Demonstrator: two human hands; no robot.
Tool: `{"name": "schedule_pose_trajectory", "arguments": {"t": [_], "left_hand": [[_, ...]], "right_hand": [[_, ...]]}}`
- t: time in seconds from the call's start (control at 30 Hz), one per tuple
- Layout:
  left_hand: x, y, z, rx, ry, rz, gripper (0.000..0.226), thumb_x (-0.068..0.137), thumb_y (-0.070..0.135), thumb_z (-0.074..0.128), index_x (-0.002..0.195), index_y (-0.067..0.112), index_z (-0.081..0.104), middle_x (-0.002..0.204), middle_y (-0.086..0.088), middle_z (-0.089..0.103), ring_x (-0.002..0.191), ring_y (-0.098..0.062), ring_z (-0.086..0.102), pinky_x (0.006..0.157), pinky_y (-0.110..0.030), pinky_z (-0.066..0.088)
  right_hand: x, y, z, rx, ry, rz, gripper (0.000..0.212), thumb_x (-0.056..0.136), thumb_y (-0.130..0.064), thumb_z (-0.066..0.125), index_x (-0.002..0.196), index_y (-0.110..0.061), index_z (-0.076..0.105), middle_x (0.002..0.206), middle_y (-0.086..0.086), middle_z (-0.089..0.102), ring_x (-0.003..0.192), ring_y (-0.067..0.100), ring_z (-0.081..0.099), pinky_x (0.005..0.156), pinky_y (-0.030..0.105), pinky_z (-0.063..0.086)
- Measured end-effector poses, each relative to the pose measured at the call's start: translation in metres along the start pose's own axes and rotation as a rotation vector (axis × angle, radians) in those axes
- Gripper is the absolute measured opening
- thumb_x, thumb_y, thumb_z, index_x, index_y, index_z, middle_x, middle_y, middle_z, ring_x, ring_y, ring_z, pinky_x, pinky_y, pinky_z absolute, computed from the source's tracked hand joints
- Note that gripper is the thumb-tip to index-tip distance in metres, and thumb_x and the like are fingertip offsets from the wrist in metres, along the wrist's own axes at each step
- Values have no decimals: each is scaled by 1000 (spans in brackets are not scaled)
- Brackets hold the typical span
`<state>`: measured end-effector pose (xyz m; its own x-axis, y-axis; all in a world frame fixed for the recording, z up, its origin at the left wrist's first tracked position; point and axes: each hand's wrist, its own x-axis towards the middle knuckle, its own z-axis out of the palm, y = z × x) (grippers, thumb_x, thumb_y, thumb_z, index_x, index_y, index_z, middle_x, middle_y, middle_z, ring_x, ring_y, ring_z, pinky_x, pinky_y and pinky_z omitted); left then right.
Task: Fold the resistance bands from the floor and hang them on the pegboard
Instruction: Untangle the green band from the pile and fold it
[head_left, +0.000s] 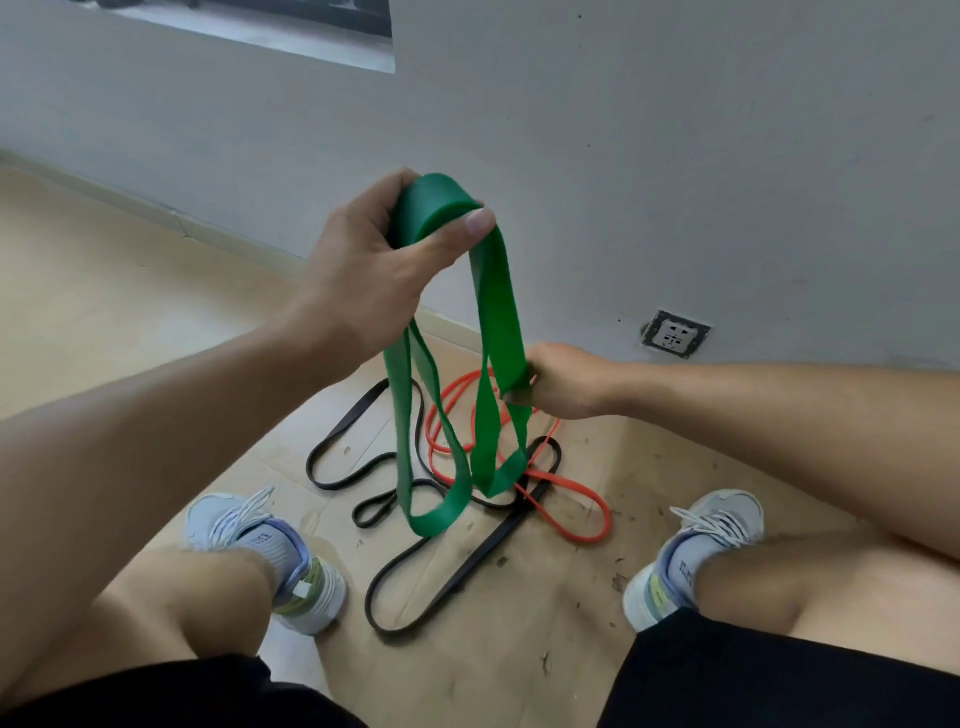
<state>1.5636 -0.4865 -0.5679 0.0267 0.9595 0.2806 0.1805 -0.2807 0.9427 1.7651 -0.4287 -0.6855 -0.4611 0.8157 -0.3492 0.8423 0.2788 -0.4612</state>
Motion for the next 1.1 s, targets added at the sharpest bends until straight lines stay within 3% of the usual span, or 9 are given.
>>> {"name": "schedule_pose_trajectory", "arguments": {"t": [0.1,0.2,0.27,0.37,0.53,0.73,0.97,1.03,1.1], "left_hand": [[4,-3,0,-51,67,-24,34,86,42,77,98,12,65,111,-24,69,106,-36,70,90,-41,61],[14,-7,-5,-130,189,-58,21,91,36,74,95,19,63,98,-6,71,102,-27,74,87,-36,61],[22,-14,-14,-146,258,-88,22,92,38,73,98,19,62,100,-3,72,101,-22,75,87,-36,61],[34,-35,-32,-152,370,-175,28,93,41,71,105,18,61,108,-4,73,97,-15,76,88,-35,61],[50,-72,-70,-95,621,-367,30,90,49,72,99,23,59,103,0,70,92,-15,75,85,-39,63],[49,-97,-87,5,585,-490,49,86,55,72,116,19,59,114,-3,72,92,-16,76,86,-41,61],[46,-92,-79,25,557,-465,42,90,52,70,112,20,56,111,-3,71,95,-16,74,92,-45,59],[46,-91,-77,33,547,-452,40,92,49,69,113,18,57,111,-4,71,95,-16,74,94,-46,59],[45,-89,-76,37,538,-437,32,94,44,68,110,19,56,113,-4,70,96,-15,74,96,-46,58]], "right_hand": [[-1,3,1,54,-53,-16,17,91,-21,73,108,-20,74,109,0,76,103,22,69,94,38,55],[-7,13,6,118,-234,-16,26,85,-17,81,108,-24,75,109,-9,75,102,13,69,94,29,53],[-10,24,15,91,-315,19,22,81,-22,84,99,-17,73,101,-7,73,99,16,67,93,33,53],[-14,36,27,127,-390,82,53,67,-39,87,103,-4,70,109,11,73,109,29,68,104,47,52],[-14,44,28,258,-460,140,54,69,-25,90,118,-18,66,120,6,71,117,24,65,107,43,52],[-11,44,22,112,-129,213,41,76,3,82,101,-18,59,90,-5,62,85,14,59,64,22,46],[1,50,-5,154,327,339,20,83,-5,70,99,-14,62,95,9,69,83,28,71,69,38,61],[3,53,-10,161,407,376,19,85,1,61,99,-12,58,91,10,64,71,31,73,66,45,64],[2,59,-15,36,416,374,23,84,0,57,102,-14,56,99,10,62,79,32,70,68,45,60]]}}
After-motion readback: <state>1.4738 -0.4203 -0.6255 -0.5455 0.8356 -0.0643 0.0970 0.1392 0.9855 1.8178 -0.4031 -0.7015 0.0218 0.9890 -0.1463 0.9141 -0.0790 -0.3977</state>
